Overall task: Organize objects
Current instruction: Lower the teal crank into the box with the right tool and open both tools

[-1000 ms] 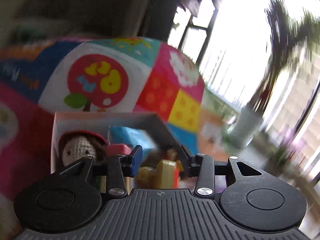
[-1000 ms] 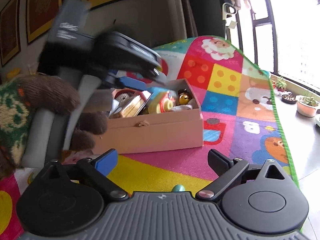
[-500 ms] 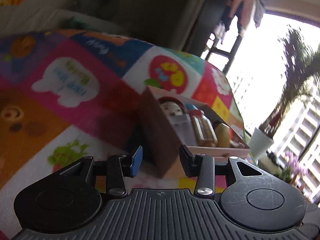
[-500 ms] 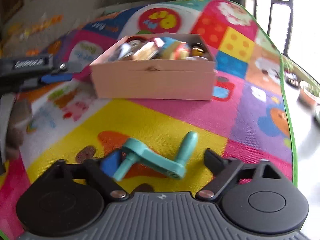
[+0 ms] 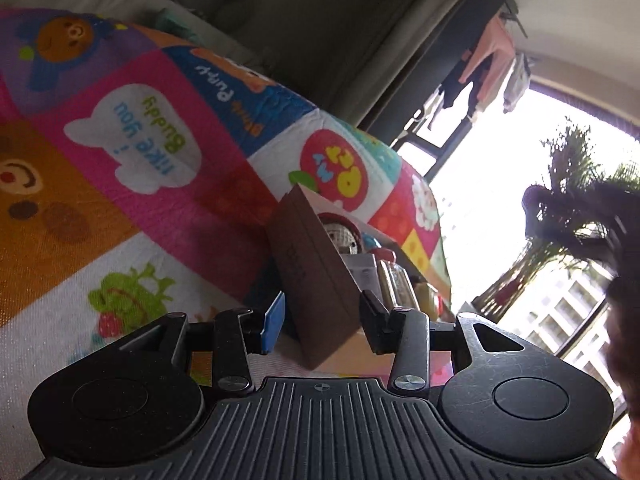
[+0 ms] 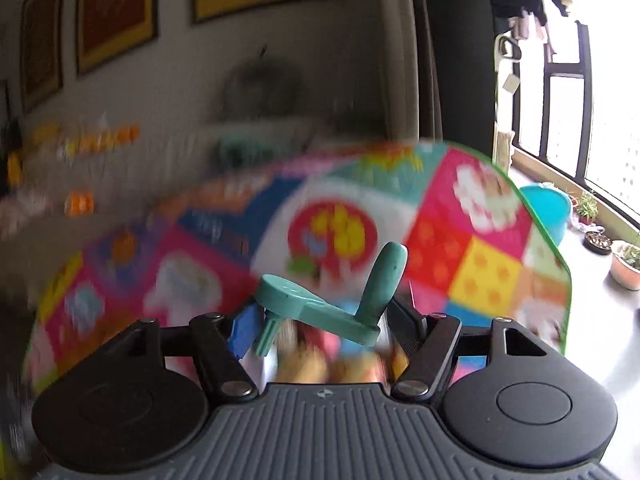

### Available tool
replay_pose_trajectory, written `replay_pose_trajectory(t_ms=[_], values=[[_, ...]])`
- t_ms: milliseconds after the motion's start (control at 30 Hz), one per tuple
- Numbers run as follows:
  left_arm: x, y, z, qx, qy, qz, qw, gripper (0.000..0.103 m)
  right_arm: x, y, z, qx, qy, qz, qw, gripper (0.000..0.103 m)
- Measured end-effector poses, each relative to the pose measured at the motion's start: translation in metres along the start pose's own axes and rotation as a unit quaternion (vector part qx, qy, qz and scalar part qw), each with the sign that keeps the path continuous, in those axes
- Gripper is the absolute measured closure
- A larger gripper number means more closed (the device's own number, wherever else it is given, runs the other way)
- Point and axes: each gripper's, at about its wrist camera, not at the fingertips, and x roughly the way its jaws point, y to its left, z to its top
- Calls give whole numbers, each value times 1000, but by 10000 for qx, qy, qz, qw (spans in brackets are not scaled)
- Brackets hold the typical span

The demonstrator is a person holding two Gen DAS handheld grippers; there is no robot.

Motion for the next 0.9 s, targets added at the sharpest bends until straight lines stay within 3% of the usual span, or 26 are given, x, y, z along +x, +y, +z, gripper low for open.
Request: replay_pose_trajectory(t_ms=[67, 100, 233, 400, 567, 733, 867, 900], values=[[0, 2, 0, -57, 13, 3, 10000, 58, 32, 0, 20, 248, -101, 87, 9996, 30], [0, 3, 0, -84, 11, -1, 10000, 58, 49, 0, 25, 314, -97, 166, 9993, 16], [-3, 4, 1, -122, -51, -40, 9999, 58, 97, -3, 18, 277, 26, -338, 9990, 15], [0, 8, 1, -297, 48, -192, 9994, 58, 82, -21, -14, 230, 76, -499, 9985, 15], [1, 2, -1, -140, 78, -133, 9998, 58, 62, -39, -51, -46, 309, -793, 9964, 13], [7, -25, 7, 223, 428, -78, 9988, 58, 36, -59, -90, 112, 445, -588, 9972, 3], [27, -62, 29, 753, 879, 250, 9930, 58, 20, -60, -116, -358, 252, -625, 9971, 0], [36, -71, 34, 894, 1051, 500, 9892, 58, 19, -60, -120, -423, 266, -566, 9971, 0]])
